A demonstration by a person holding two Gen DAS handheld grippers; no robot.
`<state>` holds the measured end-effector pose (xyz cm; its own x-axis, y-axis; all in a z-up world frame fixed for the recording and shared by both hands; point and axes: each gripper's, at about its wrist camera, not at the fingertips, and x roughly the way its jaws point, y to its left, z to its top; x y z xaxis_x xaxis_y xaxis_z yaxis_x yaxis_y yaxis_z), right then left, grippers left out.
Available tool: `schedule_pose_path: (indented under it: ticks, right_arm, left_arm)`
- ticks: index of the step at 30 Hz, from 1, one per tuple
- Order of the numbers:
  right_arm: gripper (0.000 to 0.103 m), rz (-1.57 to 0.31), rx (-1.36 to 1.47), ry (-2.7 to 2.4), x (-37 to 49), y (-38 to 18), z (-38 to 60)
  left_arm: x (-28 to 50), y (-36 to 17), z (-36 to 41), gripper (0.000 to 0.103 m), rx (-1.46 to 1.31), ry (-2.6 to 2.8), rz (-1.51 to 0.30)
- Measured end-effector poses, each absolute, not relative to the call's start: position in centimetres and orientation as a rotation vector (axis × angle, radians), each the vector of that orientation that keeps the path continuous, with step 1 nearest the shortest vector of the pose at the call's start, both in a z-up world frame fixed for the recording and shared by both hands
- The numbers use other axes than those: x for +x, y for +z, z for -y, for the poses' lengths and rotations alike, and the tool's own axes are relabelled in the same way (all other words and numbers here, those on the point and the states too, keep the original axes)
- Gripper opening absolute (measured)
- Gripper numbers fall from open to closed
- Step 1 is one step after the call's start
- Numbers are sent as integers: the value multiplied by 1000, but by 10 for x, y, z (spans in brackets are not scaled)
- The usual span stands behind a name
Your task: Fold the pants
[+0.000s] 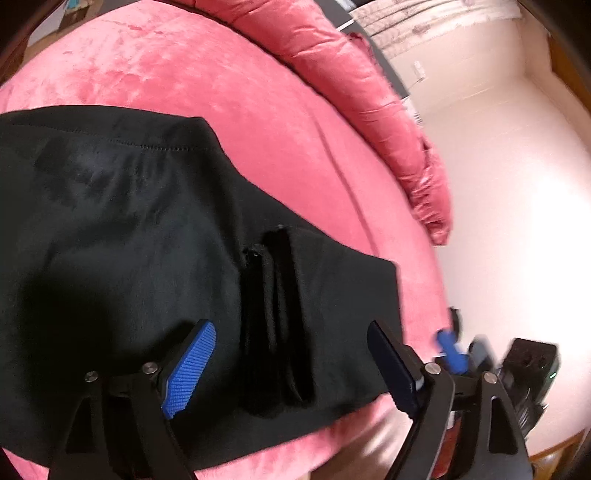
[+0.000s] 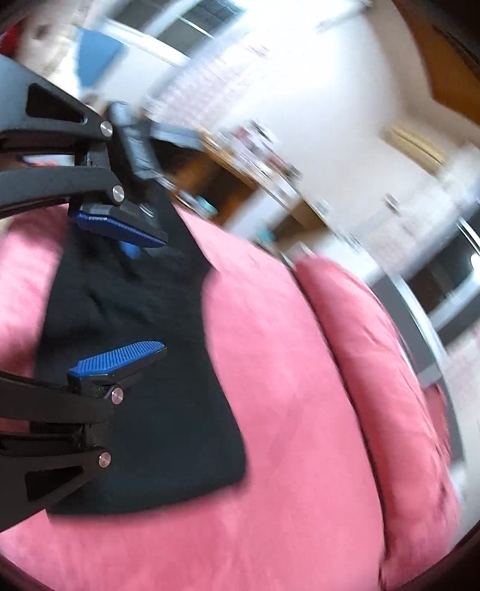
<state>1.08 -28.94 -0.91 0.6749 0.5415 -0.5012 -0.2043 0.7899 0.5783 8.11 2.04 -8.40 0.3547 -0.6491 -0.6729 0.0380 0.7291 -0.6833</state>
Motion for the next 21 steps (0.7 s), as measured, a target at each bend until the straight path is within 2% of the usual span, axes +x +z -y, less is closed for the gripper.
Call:
schedule_pose_path:
  ticks: [2, 3, 4, 5, 6, 9, 12, 14, 21]
  right_arm:
    - [43, -761, 494, 286, 23, -16, 313]
    - [29, -797, 492, 219, 32, -25, 325]
    - [26, -807, 504, 200, 38, -30, 331]
    - [26, -816, 518, 185, 44, -35, 336]
    - [26, -827, 522, 171, 50, -41, 340]
    - [26, -875, 488, 141, 66, -59, 338]
    - [26, -901, 479, 129, 77, -68, 333]
    - [21, -909, 474, 123, 78, -72, 335]
    - [19, -915, 462, 135, 73, -84, 328]
  left_arm:
    - [88, -92, -7, 84, -594, -484, -1167]
    - [90, -97, 0, 78, -582, -477, -1190]
    - [92, -101, 8, 63, -574, -485, -1211]
    - [93, -104, 14, 54, -542, -488, -1232]
    - [94, -105, 20, 34, -505, -482, -1251]
    - [90, -94, 26, 19, -440, -492, -1219]
    - [81, -75, 20, 16, -413, -517, -1140]
    - [72, -67, 15, 15, -387, -512, -1094]
    - [49, -94, 15, 15, -289, -446, -1079]
